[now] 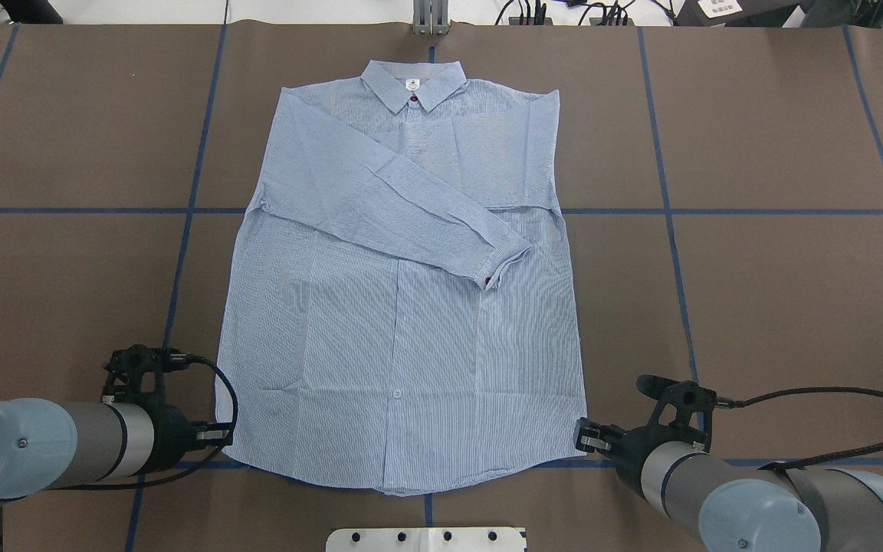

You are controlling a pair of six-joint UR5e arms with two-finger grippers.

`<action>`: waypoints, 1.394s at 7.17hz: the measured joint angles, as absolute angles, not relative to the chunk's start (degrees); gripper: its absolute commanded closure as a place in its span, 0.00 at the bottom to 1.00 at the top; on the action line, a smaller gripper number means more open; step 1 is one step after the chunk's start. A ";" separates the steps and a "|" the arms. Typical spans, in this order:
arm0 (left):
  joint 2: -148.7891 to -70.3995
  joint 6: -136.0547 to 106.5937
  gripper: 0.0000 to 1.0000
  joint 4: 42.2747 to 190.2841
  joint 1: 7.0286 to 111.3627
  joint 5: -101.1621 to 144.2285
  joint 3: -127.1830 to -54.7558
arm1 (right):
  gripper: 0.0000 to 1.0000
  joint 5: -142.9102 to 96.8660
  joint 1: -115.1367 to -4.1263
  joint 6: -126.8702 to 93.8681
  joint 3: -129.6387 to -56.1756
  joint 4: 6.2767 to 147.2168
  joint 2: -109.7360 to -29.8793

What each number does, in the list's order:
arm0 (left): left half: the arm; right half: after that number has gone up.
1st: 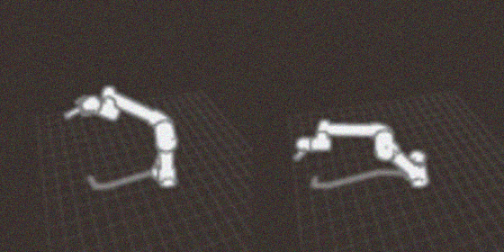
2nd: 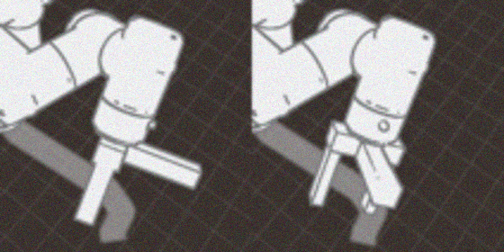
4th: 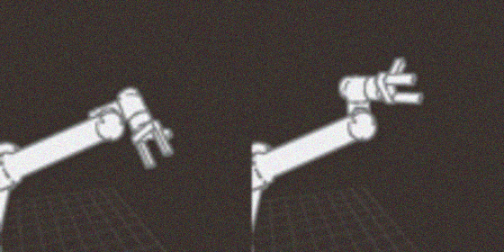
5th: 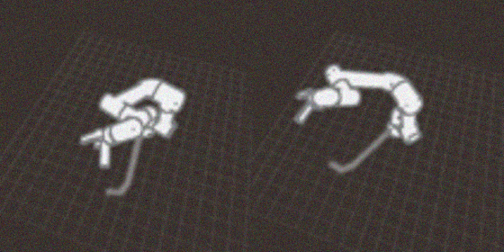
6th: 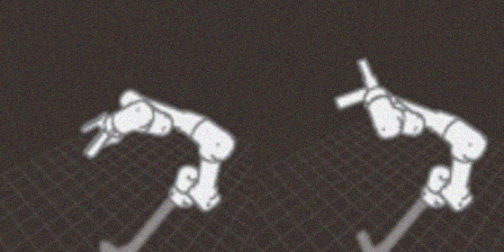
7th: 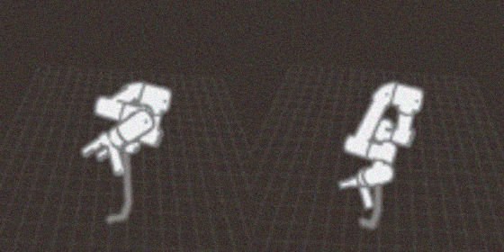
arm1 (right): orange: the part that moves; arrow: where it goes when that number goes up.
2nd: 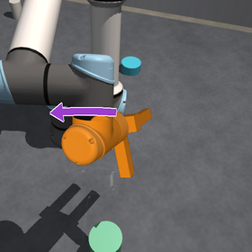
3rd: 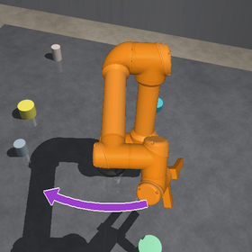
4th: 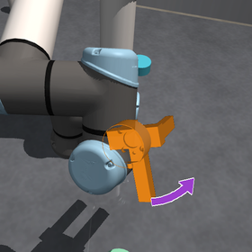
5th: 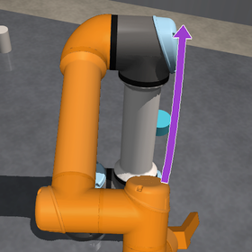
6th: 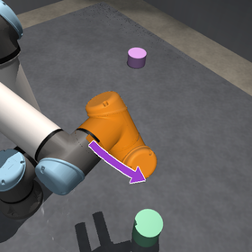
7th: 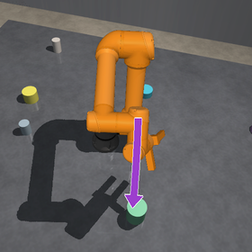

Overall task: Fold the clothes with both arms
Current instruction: 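Grasp the hem corners with both grippers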

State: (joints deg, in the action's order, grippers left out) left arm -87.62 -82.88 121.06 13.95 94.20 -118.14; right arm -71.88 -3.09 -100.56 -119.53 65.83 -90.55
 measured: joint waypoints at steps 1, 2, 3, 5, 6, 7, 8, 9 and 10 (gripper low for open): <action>-87.62 -82.88 1.00 121.04 13.88 94.18 -118.18 | 0.53 -70.73 -1.97 -101.23 -118.74 65.87 -89.80; -87.61 -82.88 1.00 121.03 13.81 94.16 -118.20 | 0.56 -69.77 -1.08 -101.57 -117.99 65.96 -89.03; -87.58 -82.88 1.00 121.03 13.76 94.14 -118.23 | 0.56 -69.21 -0.50 -101.71 -117.63 66.10 -88.70; -87.57 -82.88 1.00 121.03 13.73 94.15 -118.29 | 0.64 -68.41 0.40 -101.79 -117.46 66.34 -88.45; -87.57 -82.88 1.00 121.03 13.73 94.19 -118.30 | 0.67 -68.21 0.64 -101.83 -117.43 66.40 -88.32; -87.55 -82.88 1.00 121.02 13.73 94.21 -118.30 | 0.71 -68.12 0.76 -101.85 -117.42 66.43 -88.15; -87.56 -82.88 1.00 121.02 13.74 94.21 -118.33 | 0.79 -68.11 0.82 -101.86 -117.43 66.44 -88.05; -87.59 -82.88 1.00 121.03 13.75 94.22 -118.34 | 0.83 -68.11 0.83 -101.86 -117.46 66.44 -87.90; -87.62 -82.88 1.00 121.03 13.74 94.22 -118.36 | 0.88 -68.11 0.82 -101.86 -117.48 66.45 -87.69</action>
State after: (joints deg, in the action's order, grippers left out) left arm -87.62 -82.88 121.03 13.74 94.22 -118.36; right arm -68.11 0.82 -101.86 -117.48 66.45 -87.69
